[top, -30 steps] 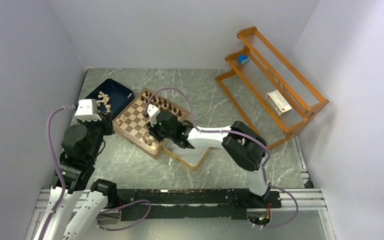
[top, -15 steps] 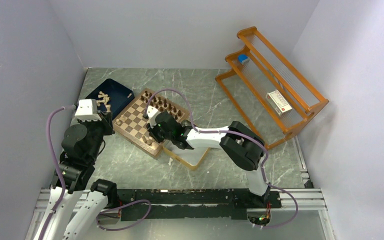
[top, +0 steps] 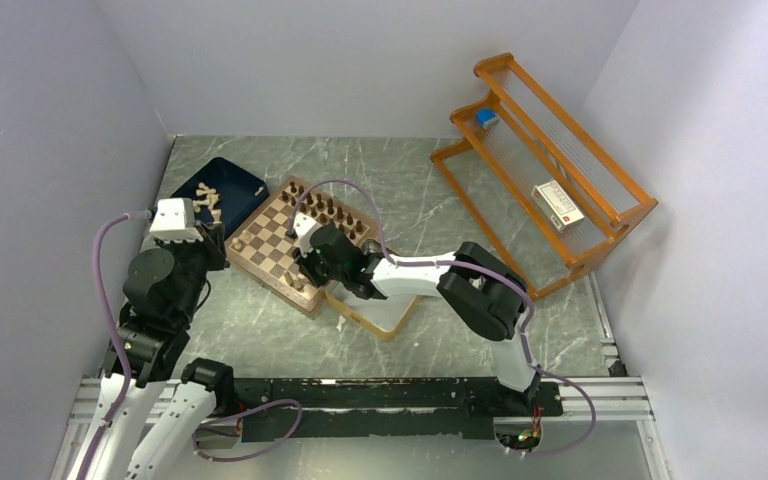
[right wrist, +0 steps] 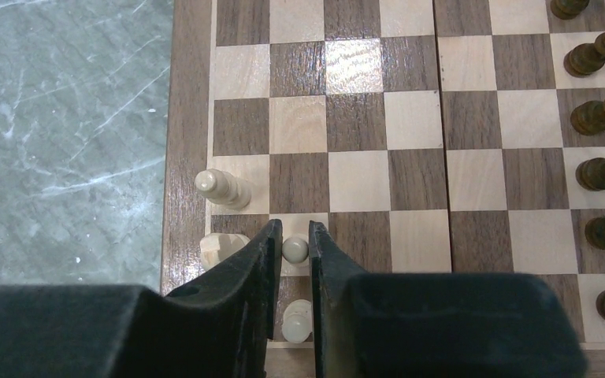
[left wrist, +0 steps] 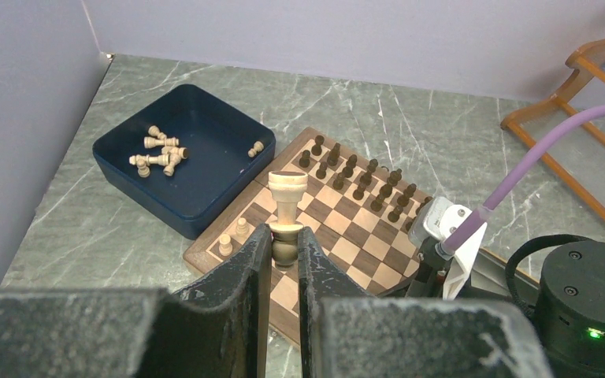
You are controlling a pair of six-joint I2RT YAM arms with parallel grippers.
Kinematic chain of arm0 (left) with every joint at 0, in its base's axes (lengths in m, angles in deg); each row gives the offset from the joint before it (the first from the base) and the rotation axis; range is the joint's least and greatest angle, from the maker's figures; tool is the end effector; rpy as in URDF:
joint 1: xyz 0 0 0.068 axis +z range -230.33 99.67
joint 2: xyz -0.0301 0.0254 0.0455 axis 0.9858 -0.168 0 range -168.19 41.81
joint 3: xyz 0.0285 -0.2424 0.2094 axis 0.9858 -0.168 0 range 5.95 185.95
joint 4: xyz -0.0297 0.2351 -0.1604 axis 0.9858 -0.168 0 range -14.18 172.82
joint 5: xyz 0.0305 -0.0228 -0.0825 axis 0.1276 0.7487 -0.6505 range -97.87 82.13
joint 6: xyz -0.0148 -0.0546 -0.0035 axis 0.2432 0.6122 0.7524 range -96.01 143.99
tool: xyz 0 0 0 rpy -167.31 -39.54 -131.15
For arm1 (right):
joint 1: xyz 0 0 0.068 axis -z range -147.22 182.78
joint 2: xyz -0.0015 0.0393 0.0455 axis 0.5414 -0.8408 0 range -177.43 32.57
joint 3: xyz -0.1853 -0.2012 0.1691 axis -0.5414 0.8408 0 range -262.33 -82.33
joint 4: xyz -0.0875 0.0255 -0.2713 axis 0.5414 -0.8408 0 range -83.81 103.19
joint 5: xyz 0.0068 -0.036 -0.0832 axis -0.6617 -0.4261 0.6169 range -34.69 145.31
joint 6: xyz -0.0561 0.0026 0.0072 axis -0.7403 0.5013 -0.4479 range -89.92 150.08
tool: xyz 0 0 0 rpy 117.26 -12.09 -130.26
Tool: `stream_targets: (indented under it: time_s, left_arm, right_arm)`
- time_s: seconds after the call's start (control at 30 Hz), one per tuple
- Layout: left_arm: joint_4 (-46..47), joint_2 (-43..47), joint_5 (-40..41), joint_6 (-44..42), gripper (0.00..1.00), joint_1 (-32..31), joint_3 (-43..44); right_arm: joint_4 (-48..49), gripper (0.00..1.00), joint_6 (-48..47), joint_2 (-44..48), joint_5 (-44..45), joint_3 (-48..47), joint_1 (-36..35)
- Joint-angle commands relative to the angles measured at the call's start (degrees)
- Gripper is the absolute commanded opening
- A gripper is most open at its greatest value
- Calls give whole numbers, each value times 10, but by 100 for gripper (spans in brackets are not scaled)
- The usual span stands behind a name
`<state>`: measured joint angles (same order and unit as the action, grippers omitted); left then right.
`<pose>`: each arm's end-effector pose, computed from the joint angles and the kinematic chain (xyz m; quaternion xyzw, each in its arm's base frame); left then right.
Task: Set up the chess pieces on the board
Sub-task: Place the chess piece on the chessboard.
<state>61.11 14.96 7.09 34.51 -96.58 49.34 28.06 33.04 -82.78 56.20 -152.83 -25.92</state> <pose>0.0935 -0.0166 0.3800 -0.0511 0.7355 -0.0613 0.6728 0.2540 0.4162 0.1919 -0.4014 0.7673 0.2506 0.4329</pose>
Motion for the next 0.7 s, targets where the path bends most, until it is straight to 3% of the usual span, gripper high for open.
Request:
stream_targets:
  time_s: [0.0,0.23,0.43,0.67]
  left_arm:
    - [13,4,-3,-6,9,-2,-5]
    - [15,-5,-18,-5,10,-1,-6]
    - [18,-23,-49,-4,11,-2,-8]
    - [16,-94,-176,5,11,-2,2]
  right_arm:
    - [-7,25,10,-9,10,-22,-3]
    - [-5,41,27,32,1,-39,-3]
    - [9,47,24,107,12,-18,9]
    - [38,55,-95,227,19,65,24]
